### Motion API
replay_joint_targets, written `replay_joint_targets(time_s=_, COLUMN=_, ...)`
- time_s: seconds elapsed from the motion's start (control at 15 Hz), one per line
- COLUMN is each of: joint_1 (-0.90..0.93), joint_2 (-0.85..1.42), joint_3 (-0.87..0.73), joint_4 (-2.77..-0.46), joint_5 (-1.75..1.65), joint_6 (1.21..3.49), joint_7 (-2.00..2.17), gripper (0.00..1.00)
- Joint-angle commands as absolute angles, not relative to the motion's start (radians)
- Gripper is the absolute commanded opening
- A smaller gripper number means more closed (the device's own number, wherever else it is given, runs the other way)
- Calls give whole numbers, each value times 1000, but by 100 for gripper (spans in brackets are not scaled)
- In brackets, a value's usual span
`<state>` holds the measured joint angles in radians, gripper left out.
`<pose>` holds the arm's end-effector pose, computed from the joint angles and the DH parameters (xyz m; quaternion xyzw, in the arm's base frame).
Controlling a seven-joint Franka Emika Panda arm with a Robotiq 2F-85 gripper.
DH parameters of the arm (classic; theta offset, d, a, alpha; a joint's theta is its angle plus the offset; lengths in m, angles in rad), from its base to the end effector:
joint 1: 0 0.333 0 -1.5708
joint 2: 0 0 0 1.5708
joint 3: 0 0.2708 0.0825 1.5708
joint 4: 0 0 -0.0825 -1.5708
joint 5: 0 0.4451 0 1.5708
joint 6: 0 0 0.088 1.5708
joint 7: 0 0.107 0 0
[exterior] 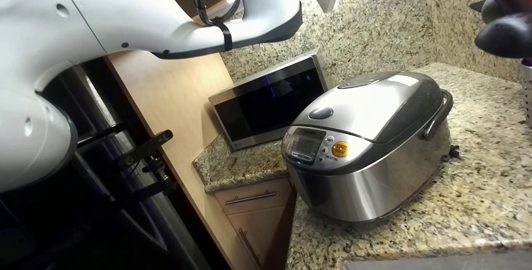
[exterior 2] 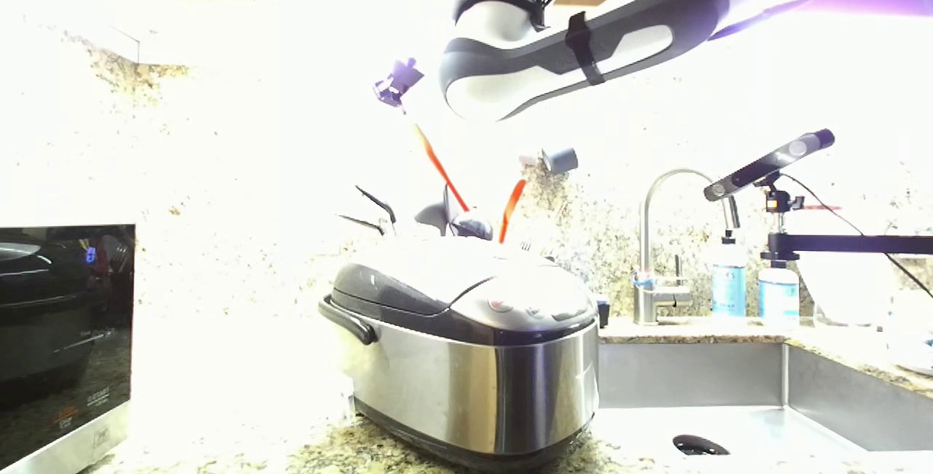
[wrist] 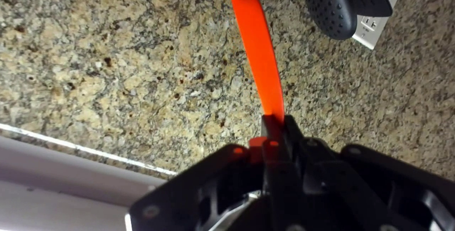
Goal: Pick up an orange ladle and put it on the counter top
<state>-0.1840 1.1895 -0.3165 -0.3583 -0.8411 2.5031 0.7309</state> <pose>0.8348 -0.2155 0.4657 0.7639 -0.1633 0.4895 0.3876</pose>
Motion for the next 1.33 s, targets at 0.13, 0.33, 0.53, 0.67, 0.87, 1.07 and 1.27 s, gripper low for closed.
replay_joint_targets(time_s=0.13, joint_1=-182, joint_2=1176, joint_3=-378, joint_4=-358, joint_5=-730, joint_6=2533, joint_7=638, gripper=2)
replay_joint_targets(time_s=0.33, joint_1=-165, joint_2=1181, joint_3=-466, joint_4=-357, joint_5=-758, joint_6=2551, joint_7=691, gripper=2)
replay_joint_targets(time_s=0.53, joint_1=-153, joint_2=1186, joint_3=-529, joint_4=-357, joint_5=-778, joint_6=2584, joint_7=705, gripper=2)
replay_joint_targets(time_s=0.67, joint_1=-144, joint_2=1188, joint_3=-558, joint_4=-357, joint_5=-788, joint_6=2599, joint_7=703, gripper=2)
replay_joint_targets(time_s=0.87, joint_1=-131, joint_2=1192, joint_3=-611, joint_4=-358, joint_5=-812, joint_6=2653, joint_7=733, gripper=2)
replay_joint_targets(time_s=1.07, joint_1=-115, joint_2=1195, joint_3=-673, joint_4=-359, joint_5=-846, joint_6=2716, joint_7=794, gripper=2)
replay_joint_targets(time_s=1.27, joint_1=-101, joint_2=1196, joint_3=-722, joint_4=-359, joint_5=-892, joint_6=2765, joint_7=868, gripper=2)
